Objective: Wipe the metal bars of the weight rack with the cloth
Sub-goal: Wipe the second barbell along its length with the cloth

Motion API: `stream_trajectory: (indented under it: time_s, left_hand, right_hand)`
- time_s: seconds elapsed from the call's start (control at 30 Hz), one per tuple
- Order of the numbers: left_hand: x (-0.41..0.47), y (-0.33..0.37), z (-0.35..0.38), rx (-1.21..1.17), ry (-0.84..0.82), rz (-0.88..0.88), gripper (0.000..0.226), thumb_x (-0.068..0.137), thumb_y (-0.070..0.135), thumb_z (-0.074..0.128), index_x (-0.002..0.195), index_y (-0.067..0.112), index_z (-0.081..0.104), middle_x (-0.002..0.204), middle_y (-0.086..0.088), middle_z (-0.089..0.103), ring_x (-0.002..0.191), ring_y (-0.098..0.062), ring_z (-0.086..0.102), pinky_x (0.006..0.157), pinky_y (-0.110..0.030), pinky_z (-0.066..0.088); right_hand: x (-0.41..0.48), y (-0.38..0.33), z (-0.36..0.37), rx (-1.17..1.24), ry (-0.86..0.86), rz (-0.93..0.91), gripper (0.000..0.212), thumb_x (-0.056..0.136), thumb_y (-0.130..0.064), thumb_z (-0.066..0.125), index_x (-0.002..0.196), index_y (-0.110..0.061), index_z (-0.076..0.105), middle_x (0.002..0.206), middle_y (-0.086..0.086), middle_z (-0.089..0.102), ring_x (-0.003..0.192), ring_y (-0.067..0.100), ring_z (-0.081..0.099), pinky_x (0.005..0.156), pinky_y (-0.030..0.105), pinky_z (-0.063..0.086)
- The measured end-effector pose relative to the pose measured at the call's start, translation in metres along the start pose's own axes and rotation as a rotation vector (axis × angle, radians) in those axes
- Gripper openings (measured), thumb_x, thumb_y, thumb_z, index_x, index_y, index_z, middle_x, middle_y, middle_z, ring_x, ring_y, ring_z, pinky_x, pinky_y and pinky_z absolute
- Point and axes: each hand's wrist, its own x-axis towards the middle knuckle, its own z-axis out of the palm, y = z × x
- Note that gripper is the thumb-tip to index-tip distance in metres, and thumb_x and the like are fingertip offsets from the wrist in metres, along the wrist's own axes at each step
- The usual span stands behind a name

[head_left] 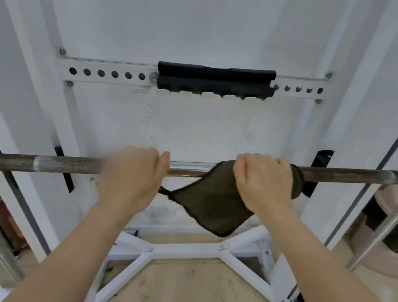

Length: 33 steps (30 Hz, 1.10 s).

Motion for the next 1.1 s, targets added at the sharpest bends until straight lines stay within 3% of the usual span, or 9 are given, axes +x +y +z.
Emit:
stream_trajectory:
  time_s: [0.13, 0.27, 0.4, 0.57, 0.7, 0.8, 0.93, 1.0, 1.1]
  left_hand:
    - [0.006, 0.005, 0.004, 0.133, 0.011, -0.002, 0.048, 0.097, 0.034, 0.029, 0.057, 0.015, 0.048, 0.045, -0.001, 0.045, 0.045, -0.025, 0.034, 0.049, -0.030, 0.023]
    - [0.008, 0.005, 0.005, 0.154, 0.067, 0.009, 0.045, 0.094, 0.023, 0.045, 0.050, 0.014, 0.048, 0.039, -0.005, 0.043, 0.036, -0.024, 0.034, 0.045, -0.026, 0.024]
    - [0.008, 0.003, 0.008, 0.102, 0.092, 0.021, 0.051, 0.095, 0.025, 0.040, 0.046, 0.011, 0.050, 0.039, -0.008, 0.045, 0.036, -0.025, 0.034, 0.046, -0.027, 0.025]
    - [0.007, -0.001, 0.014, 0.127, 0.109, 0.086, 0.056, 0.093, 0.025, 0.021, 0.058, 0.006, 0.061, 0.041, -0.007, 0.037, 0.042, -0.022, 0.023, 0.048, -0.026, 0.018]
    - [0.008, 0.007, 0.009, 0.090, 0.195, 0.020, 0.048, 0.090, 0.022, 0.041, 0.045, 0.008, 0.051, 0.037, -0.011, 0.043, 0.038, -0.021, 0.026, 0.047, -0.026, 0.024]
    - [0.006, 0.005, 0.010, 0.055, 0.113, -0.028, 0.053, 0.095, 0.019, 0.041, 0.046, 0.005, 0.053, 0.042, -0.016, 0.049, 0.039, -0.030, 0.045, 0.049, -0.030, 0.032]
    - [0.003, 0.002, 0.007, 0.142, -0.008, 0.055, 0.019, 0.081, 0.004, 0.064, 0.063, -0.001, 0.057, 0.043, -0.012, 0.041, 0.041, -0.023, 0.032, 0.049, -0.028, 0.026]
    - [0.003, 0.000, 0.009, 0.215, -0.008, 0.133, 0.008, 0.073, -0.004, 0.065, 0.075, -0.001, 0.058, 0.047, -0.009, 0.039, 0.045, -0.022, 0.028, 0.051, -0.028, 0.024]
    - [0.003, 0.016, 0.011, 0.199, 0.016, -0.036, 0.016, 0.086, 0.006, 0.048, 0.075, 0.008, 0.059, 0.061, -0.003, 0.043, 0.056, -0.028, 0.040, 0.066, -0.042, 0.035]
  right_hand:
    - [0.004, -0.018, -0.004, 0.054, 0.064, 0.239, 0.043, 0.093, -0.030, 0.031, 0.054, -0.020, 0.044, 0.053, 0.000, 0.055, 0.054, 0.028, 0.052, 0.070, 0.039, 0.034]
    - [-0.008, -0.108, -0.002, 0.218, 0.098, 0.032, 0.036, 0.095, -0.031, 0.037, 0.068, -0.020, 0.058, 0.066, 0.000, 0.060, 0.064, 0.025, 0.054, 0.071, 0.040, 0.035]
    - [-0.014, -0.041, 0.007, 0.145, 0.096, -0.301, 0.036, 0.097, -0.038, 0.037, 0.092, -0.016, 0.065, 0.084, 0.003, 0.064, 0.078, 0.027, 0.058, 0.075, 0.041, 0.040]
    - [0.001, 0.043, -0.009, -0.023, -0.039, 0.110, 0.047, 0.095, -0.033, 0.018, 0.064, -0.016, 0.050, 0.063, 0.002, 0.058, 0.062, 0.031, 0.054, 0.069, 0.037, 0.032]
    - [0.020, -0.028, -0.020, -0.006, -0.257, -0.067, 0.038, 0.100, -0.026, 0.024, 0.088, -0.019, 0.059, 0.088, 0.007, 0.067, 0.070, 0.031, 0.052, 0.065, 0.035, 0.029]
    - [0.013, -0.076, -0.021, 0.110, -0.233, -0.162, 0.042, 0.101, -0.034, 0.028, 0.075, -0.022, 0.058, 0.077, 0.004, 0.065, 0.077, 0.031, 0.062, 0.070, 0.037, 0.030]
    - [-0.007, 0.000, -0.003, 0.087, 0.015, -0.178, 0.037, 0.097, -0.036, 0.032, 0.074, -0.020, 0.056, 0.072, 0.002, 0.062, 0.069, 0.029, 0.057, 0.070, 0.040, 0.036]
    - [-0.009, 0.058, -0.006, 0.048, -0.007, -0.076, 0.037, 0.096, -0.034, 0.029, 0.072, -0.020, 0.053, 0.070, 0.002, 0.060, 0.068, 0.030, 0.057, 0.069, 0.040, 0.037]
    - [0.001, 0.068, -0.011, 0.024, -0.114, 0.087, 0.044, 0.091, -0.032, 0.011, 0.066, -0.020, 0.044, 0.061, -0.001, 0.052, 0.061, 0.028, 0.052, 0.069, 0.037, 0.029]
